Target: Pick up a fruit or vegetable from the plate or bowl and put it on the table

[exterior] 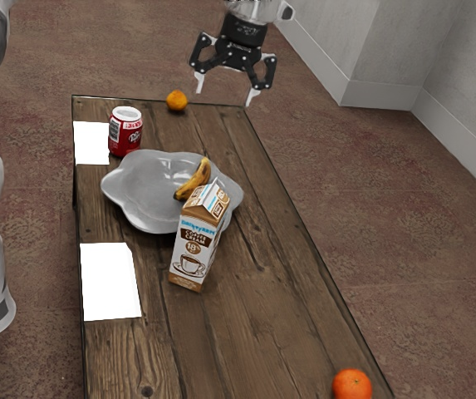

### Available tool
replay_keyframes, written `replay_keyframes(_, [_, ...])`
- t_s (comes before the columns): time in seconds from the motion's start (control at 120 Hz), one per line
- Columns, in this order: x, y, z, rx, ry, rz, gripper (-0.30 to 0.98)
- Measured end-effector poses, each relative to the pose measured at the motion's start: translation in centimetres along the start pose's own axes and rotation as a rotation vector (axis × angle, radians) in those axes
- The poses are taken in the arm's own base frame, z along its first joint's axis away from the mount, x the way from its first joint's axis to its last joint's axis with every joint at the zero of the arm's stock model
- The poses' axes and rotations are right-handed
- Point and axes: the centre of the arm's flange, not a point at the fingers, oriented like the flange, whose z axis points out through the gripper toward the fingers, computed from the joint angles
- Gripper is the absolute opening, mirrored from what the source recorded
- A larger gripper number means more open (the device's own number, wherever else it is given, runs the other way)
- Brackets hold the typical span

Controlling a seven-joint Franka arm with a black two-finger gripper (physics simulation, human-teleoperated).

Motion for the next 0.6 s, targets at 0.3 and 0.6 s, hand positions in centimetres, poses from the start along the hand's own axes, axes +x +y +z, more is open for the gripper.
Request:
replay_keyframes(0.3, [1.5, 0.3, -1.9, -0.149, 0.029, -0.391, 0.69])
replay_keyframes(0.6, [8.1, -2.6, 4.3, -0.188, 0.040, 0.052, 0.69])
